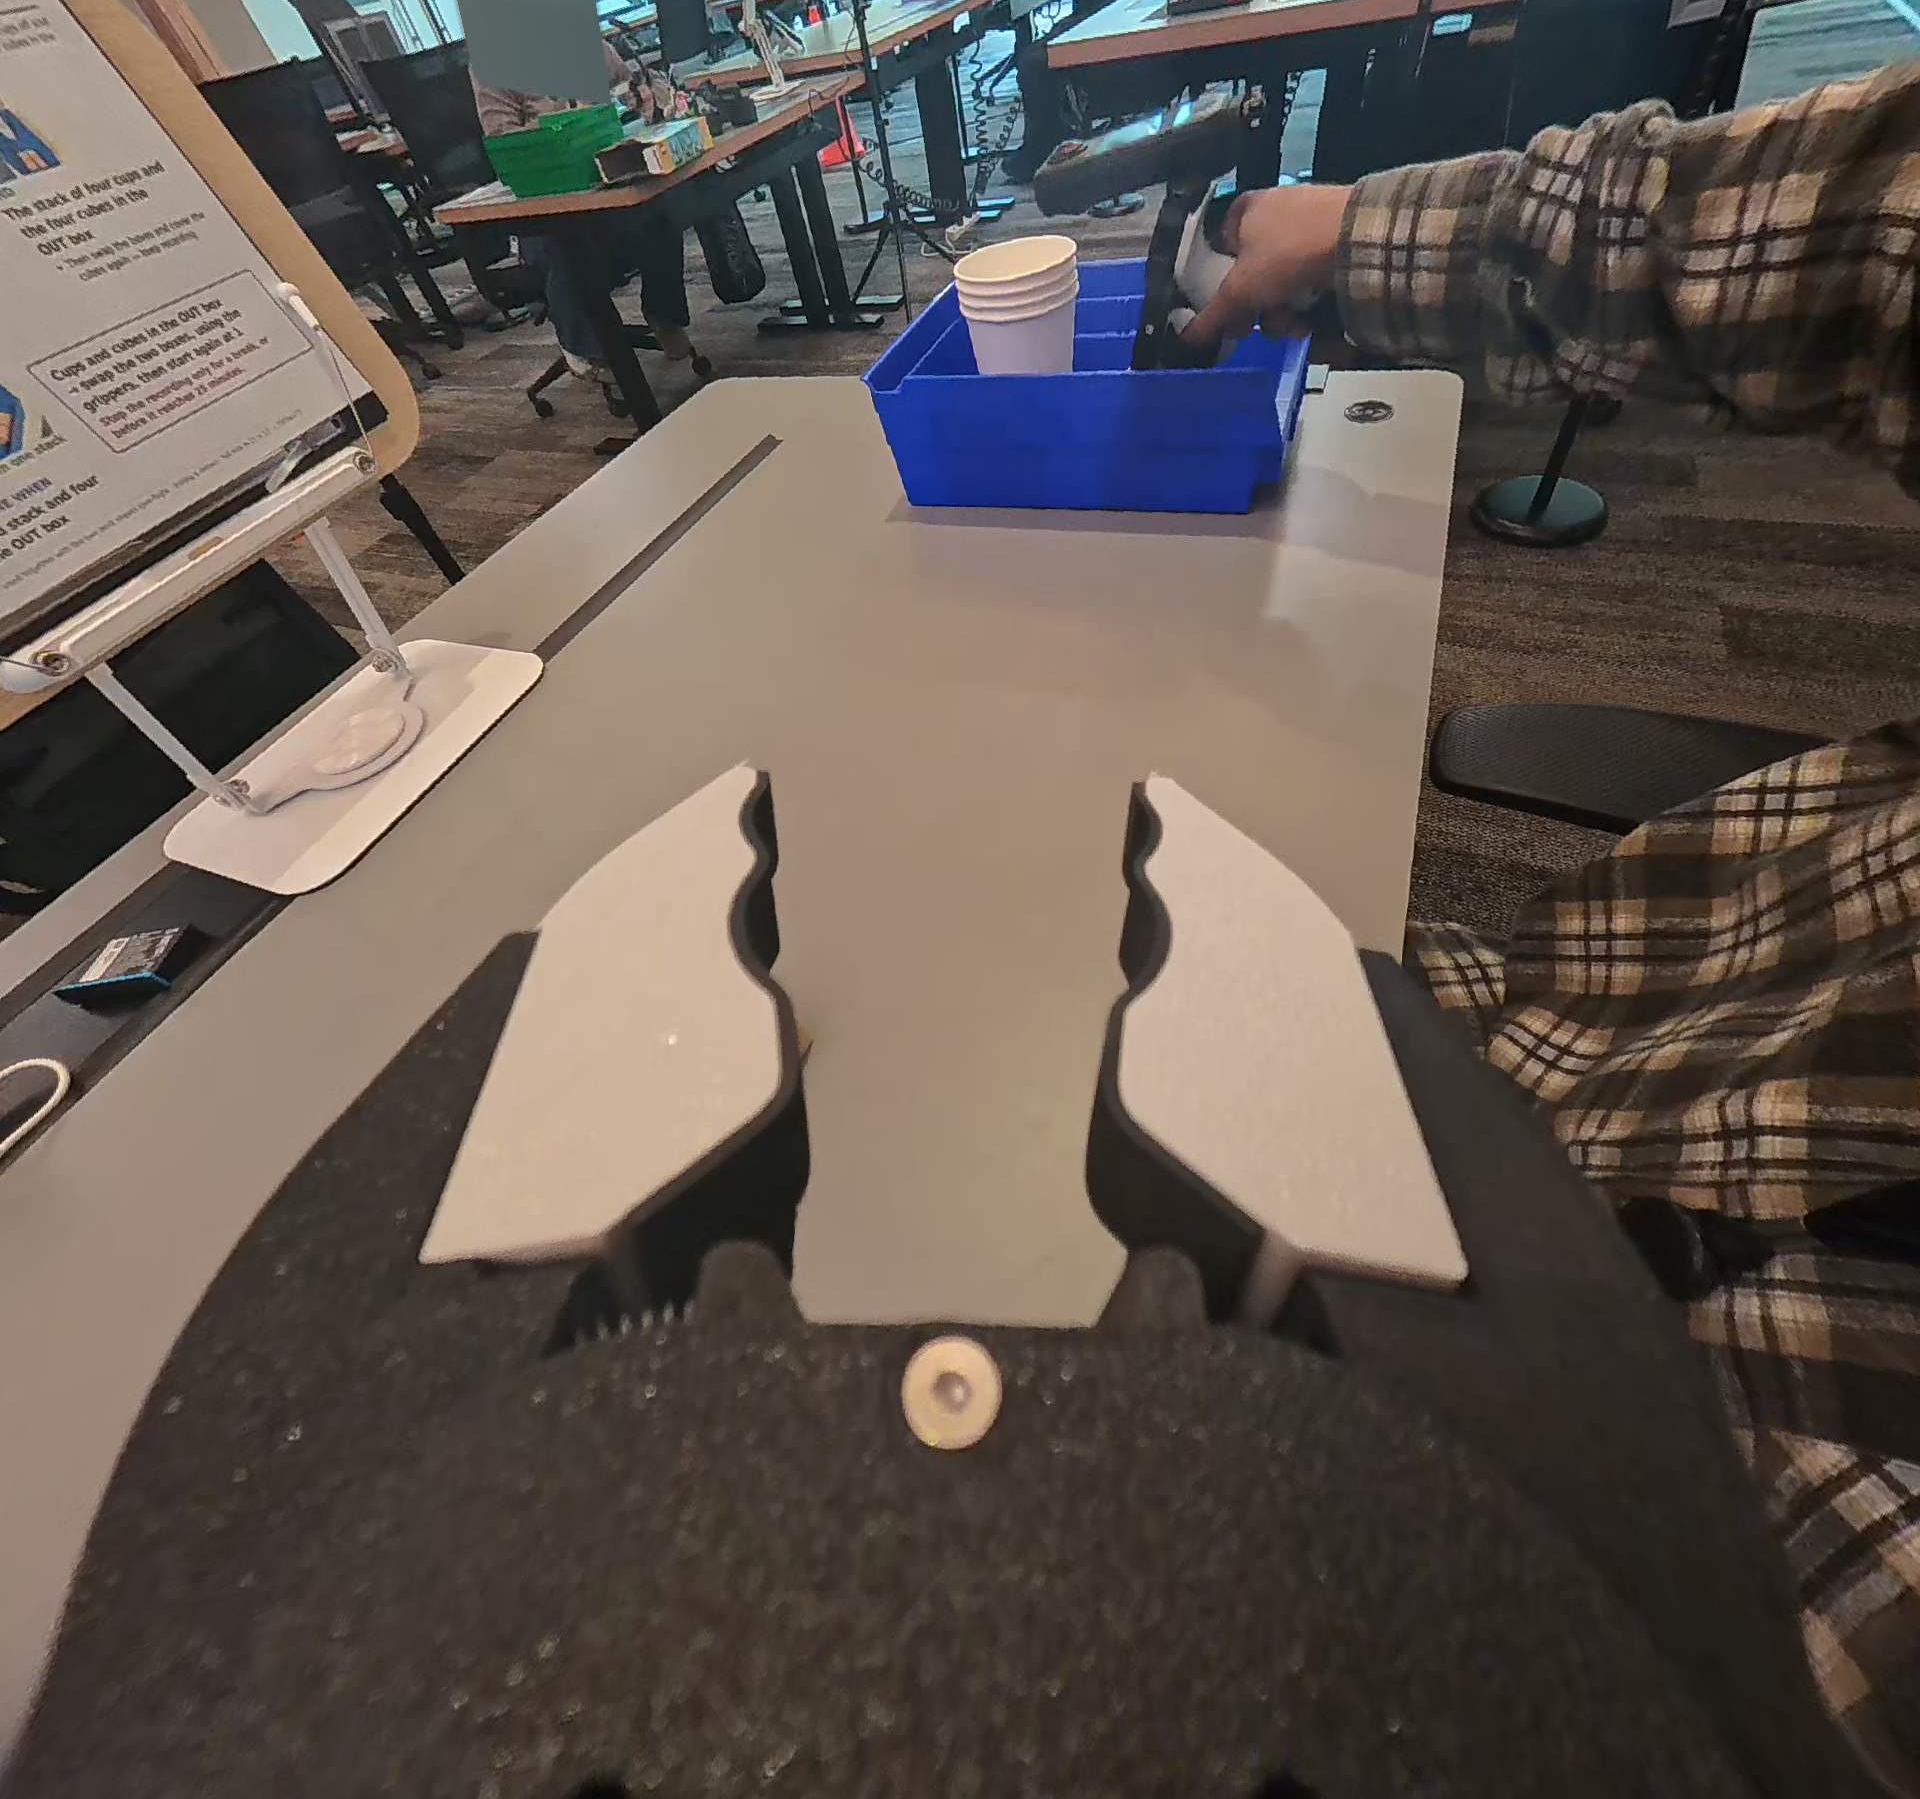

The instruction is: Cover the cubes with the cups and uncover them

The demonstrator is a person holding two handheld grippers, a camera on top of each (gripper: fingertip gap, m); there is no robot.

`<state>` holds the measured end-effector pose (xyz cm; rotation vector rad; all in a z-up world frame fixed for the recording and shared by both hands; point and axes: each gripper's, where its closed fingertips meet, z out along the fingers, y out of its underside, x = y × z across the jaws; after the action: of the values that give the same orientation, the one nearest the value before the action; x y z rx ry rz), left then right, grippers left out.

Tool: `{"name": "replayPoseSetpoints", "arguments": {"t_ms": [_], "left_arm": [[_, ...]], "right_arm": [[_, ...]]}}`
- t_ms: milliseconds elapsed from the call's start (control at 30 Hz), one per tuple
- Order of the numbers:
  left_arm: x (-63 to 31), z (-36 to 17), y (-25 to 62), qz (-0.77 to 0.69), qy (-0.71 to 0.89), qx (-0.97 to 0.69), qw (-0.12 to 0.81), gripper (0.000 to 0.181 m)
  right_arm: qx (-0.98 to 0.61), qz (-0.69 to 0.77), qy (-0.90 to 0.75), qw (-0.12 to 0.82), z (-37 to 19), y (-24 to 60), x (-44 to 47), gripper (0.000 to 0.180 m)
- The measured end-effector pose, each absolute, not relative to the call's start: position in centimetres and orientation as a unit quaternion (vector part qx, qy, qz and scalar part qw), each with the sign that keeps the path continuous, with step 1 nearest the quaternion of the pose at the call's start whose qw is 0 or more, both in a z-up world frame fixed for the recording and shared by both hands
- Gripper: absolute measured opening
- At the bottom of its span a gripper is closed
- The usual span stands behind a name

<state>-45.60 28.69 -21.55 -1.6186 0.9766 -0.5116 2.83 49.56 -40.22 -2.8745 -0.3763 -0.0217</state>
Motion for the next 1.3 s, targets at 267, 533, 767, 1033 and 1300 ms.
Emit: {"name": "replayPoseSetpoints", "arguments": {"t_ms": [267, 533, 767, 1033, 1300], "left_arm": [[-45.5, -21.7, 28.8, -0.216, 0.415, -0.687, 0.555, 0.063], [-45.4, -21.9, 28.8, -0.214, 0.418, -0.689, 0.553, 0.063], [-45.4, -22.1, 28.9, -0.214, 0.419, -0.691, 0.55, 0.063], [-45.2, -22.4, 29.0, -0.213, 0.422, -0.693, 0.544, 0.063], [-45.1, -22.6, 29.0, -0.212, 0.425, -0.694, 0.541, 0.063]], "right_arm": [[-0.984, -0.005, -0.127, 0.123, -41.0, 49.7, 2.9, 0.045], [-0.984, 0.0, -0.117, 0.135, -41.2, 50.2, 3.1, 0.045], [-0.983, 0.001, -0.109, 0.146, -41.4, 50.8, 3.5, 0.045], [-0.98, 0.0, -0.111, 0.163, -41.9, 51.3, 3.6, 0.045], [-0.961, -0.008, -0.145, 0.235, -39.3, 51.6, 3.4, 0.062]]}}
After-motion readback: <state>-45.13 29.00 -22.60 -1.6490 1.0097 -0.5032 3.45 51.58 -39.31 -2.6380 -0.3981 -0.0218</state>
